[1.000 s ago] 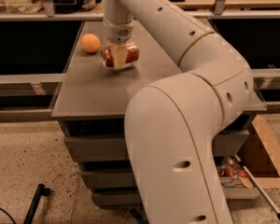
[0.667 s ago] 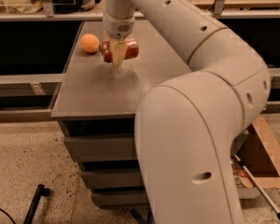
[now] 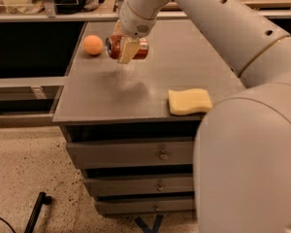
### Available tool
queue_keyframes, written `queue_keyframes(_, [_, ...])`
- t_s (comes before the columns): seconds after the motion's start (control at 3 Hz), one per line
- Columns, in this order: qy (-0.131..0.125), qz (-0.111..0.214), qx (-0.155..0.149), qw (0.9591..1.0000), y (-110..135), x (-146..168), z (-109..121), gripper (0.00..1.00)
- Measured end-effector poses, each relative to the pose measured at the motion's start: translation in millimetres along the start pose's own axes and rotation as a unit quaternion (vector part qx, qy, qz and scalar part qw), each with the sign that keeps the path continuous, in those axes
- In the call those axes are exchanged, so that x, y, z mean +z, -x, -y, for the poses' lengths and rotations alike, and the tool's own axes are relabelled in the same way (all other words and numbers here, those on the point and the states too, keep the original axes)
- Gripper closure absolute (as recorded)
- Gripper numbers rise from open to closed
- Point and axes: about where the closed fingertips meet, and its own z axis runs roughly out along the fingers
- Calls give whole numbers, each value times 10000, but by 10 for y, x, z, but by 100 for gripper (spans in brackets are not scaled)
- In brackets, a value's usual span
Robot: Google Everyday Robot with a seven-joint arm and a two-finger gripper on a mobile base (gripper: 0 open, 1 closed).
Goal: Place coke can upright
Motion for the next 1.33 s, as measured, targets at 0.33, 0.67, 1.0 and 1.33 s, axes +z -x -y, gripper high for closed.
queue_keyframes(0.33, [-481, 969, 116, 9941, -42, -125, -9, 100])
queue_keyframes(0.67, [-706, 1756, 208, 9817, -59, -227, -4, 100])
queue_keyframes(1.0, [-672, 1803, 218, 9811, -22, -215, -15, 100])
queue_keyframes(1.33, [-666, 2282, 321, 9708, -108, -219, -14, 100])
